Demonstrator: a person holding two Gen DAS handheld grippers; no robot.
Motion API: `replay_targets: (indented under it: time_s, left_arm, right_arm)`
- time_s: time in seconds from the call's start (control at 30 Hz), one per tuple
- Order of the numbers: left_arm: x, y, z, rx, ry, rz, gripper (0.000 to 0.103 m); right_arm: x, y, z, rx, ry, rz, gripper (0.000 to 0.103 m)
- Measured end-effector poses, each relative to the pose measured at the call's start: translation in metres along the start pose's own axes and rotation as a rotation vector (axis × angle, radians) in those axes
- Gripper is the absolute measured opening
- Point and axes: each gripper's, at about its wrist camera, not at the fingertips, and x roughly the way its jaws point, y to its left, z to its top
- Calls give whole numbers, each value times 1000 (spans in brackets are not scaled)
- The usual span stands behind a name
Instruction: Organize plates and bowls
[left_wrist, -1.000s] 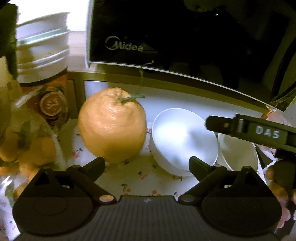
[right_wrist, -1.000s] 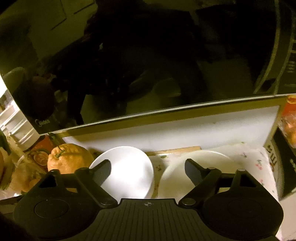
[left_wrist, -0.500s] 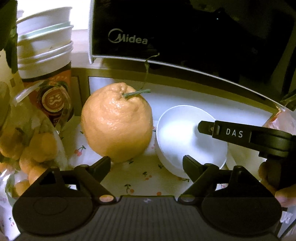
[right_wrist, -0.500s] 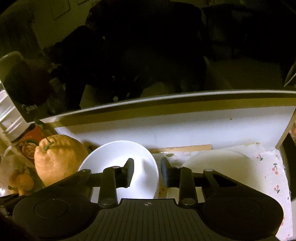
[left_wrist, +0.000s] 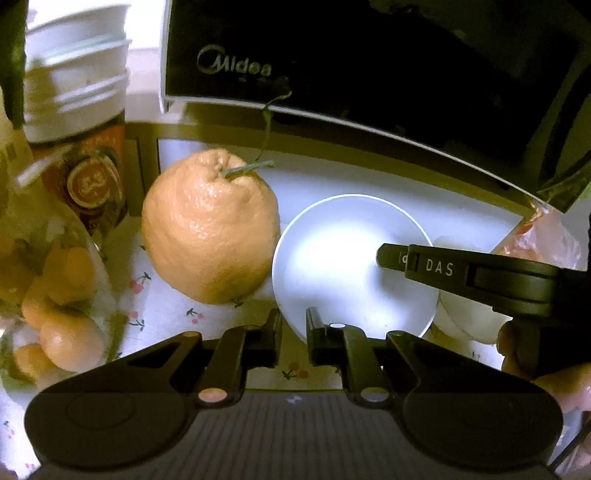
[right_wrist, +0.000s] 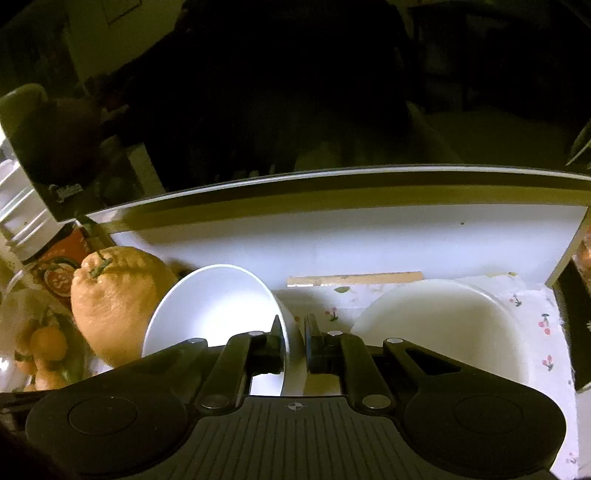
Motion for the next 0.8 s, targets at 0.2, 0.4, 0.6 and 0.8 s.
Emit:
replay_targets:
  time_s: [0.2,0.4,0.6,0.8]
  left_arm:
    - [-21,7,-2,13,-13,-9,11]
    - [-45,18,-12,31,-12,-8,11]
    - [-66,30,-27,37,2,-14,11]
    - [-81,37,-42,60,19,-11,11]
  right_arm:
    - [-15,2,-5,52,57,12,9]
    - [-36,17,-18,44,115,5,9]
    - [-55,32,-39,65,178,-1,10]
    - [-62,47,-54,108,225,7,11]
